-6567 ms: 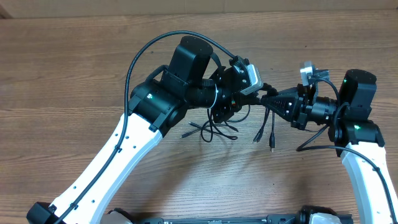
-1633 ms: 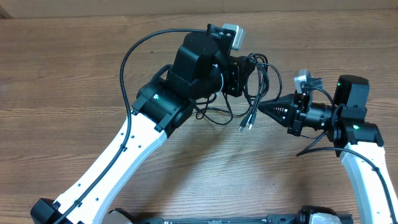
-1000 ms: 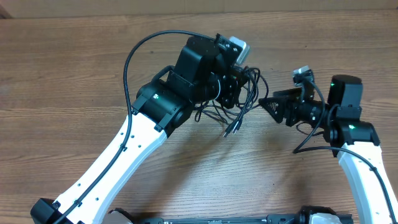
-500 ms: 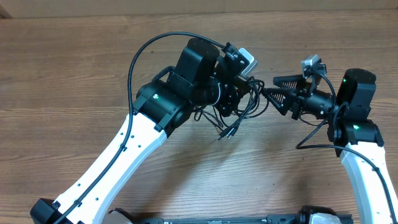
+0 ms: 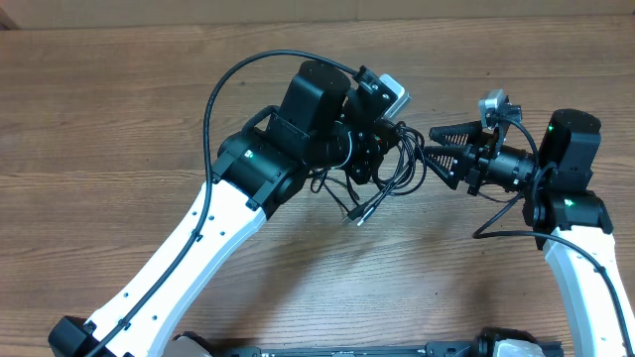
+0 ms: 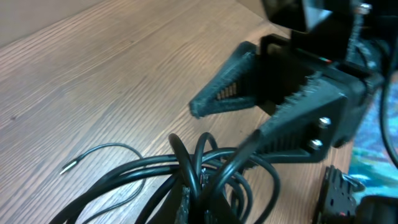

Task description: Untangle cables

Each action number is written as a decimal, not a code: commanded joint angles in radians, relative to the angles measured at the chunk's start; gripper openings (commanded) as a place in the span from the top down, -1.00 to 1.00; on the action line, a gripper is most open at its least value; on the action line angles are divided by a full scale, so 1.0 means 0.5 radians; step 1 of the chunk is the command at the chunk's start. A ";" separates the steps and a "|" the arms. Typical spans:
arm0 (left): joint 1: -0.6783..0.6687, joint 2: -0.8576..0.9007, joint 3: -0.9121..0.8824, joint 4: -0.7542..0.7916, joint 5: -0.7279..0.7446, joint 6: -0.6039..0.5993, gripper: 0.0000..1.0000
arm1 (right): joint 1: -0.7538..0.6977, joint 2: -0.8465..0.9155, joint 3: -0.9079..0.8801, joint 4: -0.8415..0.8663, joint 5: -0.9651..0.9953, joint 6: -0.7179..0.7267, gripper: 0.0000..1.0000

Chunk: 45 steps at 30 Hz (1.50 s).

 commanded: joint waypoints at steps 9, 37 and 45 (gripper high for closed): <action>0.003 -0.011 0.048 0.023 -0.244 -0.193 0.92 | -0.001 0.002 0.022 -0.005 -0.002 0.000 -0.23; -0.125 -0.011 0.048 -0.072 0.146 -0.108 0.92 | 0.000 0.002 0.022 0.106 0.029 0.002 -0.29; -0.202 -0.011 0.047 -0.039 0.170 -0.108 0.92 | 0.000 0.002 0.022 0.107 0.037 0.001 -0.29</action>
